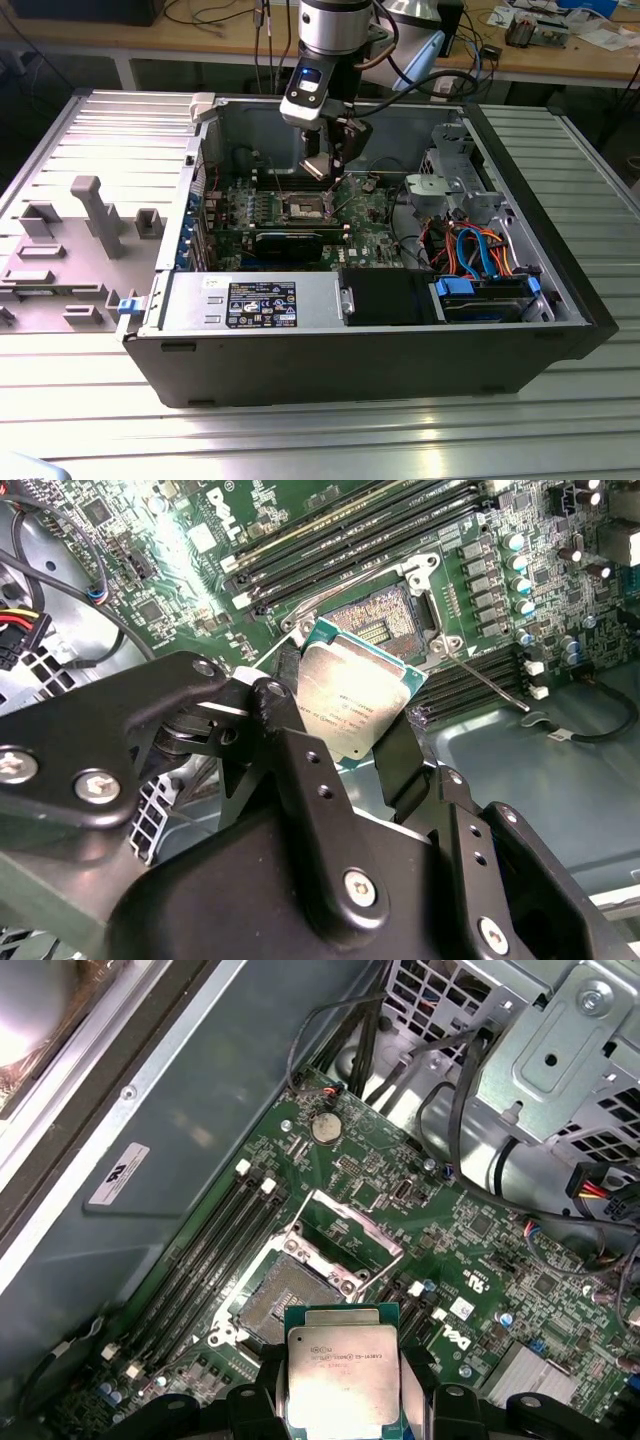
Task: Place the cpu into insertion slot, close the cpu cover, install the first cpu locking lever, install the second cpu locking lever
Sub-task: 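Place the cpu into insertion slot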
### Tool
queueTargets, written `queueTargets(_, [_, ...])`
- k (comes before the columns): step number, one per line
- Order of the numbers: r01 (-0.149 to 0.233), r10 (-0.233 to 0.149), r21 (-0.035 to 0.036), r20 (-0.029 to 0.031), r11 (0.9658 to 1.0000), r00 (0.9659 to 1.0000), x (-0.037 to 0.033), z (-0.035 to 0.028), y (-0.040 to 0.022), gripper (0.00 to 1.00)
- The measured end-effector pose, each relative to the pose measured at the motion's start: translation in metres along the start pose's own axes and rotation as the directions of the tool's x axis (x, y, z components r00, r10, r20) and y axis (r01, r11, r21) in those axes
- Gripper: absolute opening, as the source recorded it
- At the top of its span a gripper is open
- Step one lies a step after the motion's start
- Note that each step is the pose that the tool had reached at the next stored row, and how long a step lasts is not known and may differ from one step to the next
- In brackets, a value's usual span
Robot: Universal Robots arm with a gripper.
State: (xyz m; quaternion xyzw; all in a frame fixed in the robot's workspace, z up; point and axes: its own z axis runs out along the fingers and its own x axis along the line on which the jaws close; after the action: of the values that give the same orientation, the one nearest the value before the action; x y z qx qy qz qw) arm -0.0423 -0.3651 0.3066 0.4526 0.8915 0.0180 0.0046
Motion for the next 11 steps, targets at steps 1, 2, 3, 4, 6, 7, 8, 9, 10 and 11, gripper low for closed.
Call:
queueTargets(1, [-0.002,0.002,0.0000,0.0001,1.0000,1.0000,0.0000,0.0000,0.0000,0.55])
queueTargets(2, [-0.004,0.004,0.0000,0.0001,1.0000,1.0000,0.0000,0.0000,0.0000,0.55])
queueTargets(3, [-0.006,0.006,0.0000,0.0002,1.0000,1.0000,0.0000,0.0000,0.0000,0.55])
queueTargets(4, [-0.008,0.008,-0.0001,0.0003,1.0000,1.0000,0.0000,0.0001,0.0000,0.55])
queueTargets(6, [-0.012,0.012,0.0000,0.0004,0.9999,0.9999,0.0000,0.0001,0.0000,0.55])
queueTargets(7, [-0.015,0.015,-0.0001,0.0005,0.9999,0.9999,0.0000,0.0001,0.0000,0.55])
queueTargets(8, [-0.020,0.020,-0.0002,0.0007,0.9998,0.9998,0.0000,0.0002,0.0000,0.55])
queueTargets(9, [-0.024,0.024,-0.0002,0.0008,0.9997,0.9997,0.0000,0.0002,0.0000,0.55])
queueTargets(10, [-0.025,0.025,-0.0002,0.0009,0.9997,0.9997,0.0000,0.0002,0.0000,0.55])
queueTargets(11, [-0.027,0.027,-0.0002,0.0010,0.9996,0.9996,0.0000,0.0003,0.0000,0.55])
